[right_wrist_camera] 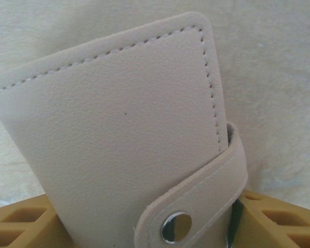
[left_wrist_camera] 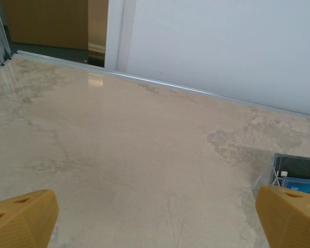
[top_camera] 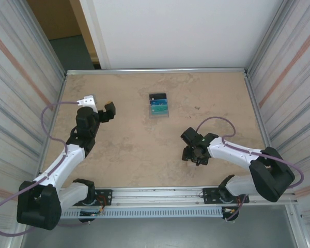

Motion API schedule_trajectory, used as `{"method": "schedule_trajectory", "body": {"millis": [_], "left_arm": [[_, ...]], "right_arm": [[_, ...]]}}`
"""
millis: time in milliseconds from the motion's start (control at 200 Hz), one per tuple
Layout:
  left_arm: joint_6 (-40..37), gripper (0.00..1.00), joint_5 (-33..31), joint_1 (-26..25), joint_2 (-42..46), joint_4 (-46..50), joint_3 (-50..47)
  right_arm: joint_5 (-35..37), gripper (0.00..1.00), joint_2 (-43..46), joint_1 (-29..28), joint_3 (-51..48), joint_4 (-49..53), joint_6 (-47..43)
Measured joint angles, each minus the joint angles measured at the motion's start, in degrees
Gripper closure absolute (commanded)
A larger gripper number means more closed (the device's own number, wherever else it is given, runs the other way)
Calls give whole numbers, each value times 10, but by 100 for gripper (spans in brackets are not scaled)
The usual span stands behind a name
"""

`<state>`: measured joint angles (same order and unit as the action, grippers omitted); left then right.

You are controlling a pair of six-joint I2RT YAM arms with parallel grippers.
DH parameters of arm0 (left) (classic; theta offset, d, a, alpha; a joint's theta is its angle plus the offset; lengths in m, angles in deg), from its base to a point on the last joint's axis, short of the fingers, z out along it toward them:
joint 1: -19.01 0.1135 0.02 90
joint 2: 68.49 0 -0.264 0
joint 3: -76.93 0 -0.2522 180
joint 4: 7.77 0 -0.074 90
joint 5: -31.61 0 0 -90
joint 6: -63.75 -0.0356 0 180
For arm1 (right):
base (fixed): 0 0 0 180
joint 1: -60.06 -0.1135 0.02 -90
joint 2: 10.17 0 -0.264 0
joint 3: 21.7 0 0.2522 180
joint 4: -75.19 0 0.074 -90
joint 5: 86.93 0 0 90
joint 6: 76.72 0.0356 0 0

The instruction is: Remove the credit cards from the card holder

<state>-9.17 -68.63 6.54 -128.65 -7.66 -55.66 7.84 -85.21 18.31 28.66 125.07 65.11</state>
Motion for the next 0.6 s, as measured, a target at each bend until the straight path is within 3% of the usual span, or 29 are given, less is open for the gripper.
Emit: {"method": "schedule_trajectory", "body": {"millis": [326,601], "left_arm": [[62,1,70,-19,-6,41,22],[79,2,197,-80,-50,49,49]], "right_arm": [[21,34,74,-35,-28,-116,-72],[34,33,129,-37,-84,-281,-146]]}}
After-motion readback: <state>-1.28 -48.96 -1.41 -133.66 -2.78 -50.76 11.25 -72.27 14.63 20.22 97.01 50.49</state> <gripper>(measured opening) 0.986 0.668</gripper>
